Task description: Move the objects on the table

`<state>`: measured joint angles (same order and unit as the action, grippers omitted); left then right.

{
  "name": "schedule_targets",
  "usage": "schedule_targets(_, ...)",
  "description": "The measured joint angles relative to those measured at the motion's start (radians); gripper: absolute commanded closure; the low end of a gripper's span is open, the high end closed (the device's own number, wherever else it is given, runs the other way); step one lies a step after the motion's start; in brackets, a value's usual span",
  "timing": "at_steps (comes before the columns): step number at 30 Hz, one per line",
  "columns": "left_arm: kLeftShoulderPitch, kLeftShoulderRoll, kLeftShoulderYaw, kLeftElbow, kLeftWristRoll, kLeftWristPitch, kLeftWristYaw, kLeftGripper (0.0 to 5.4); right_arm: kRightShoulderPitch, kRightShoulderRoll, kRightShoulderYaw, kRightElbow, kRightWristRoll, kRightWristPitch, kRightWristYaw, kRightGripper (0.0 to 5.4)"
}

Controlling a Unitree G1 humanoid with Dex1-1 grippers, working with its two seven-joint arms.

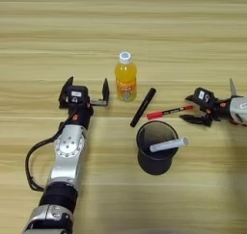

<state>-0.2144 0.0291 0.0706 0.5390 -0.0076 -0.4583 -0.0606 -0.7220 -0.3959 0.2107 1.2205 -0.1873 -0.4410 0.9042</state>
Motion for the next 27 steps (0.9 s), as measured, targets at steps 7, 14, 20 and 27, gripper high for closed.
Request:
schedule_targets(7,0.000,0.000,-0.001,0.000,0.000,0.000,0.000,0.00,-0.020,0.003,0.001,0.019,0.000,0.055,0.019,3.14)
schedule_targets(14,0.000,0.000,-0.001,0.000,0.000,0.000,0.000,0.00,-0.043,0.004,0.004,0.032,0.001,0.110,0.059,3.84)
schedule_targets(20,0.000,0.000,-0.001,-0.001,0.000,0.000,0.000,0.00,-0.055,0.007,0.013,0.035,0.001,0.153,0.089,4.47)
schedule_targets(27,0.001,-0.001,-0.001,-0.006,0.000,0.000,0.000,0.00,-0.065,0.007,0.030,0.034,0.000,0.176,0.106,4.98)
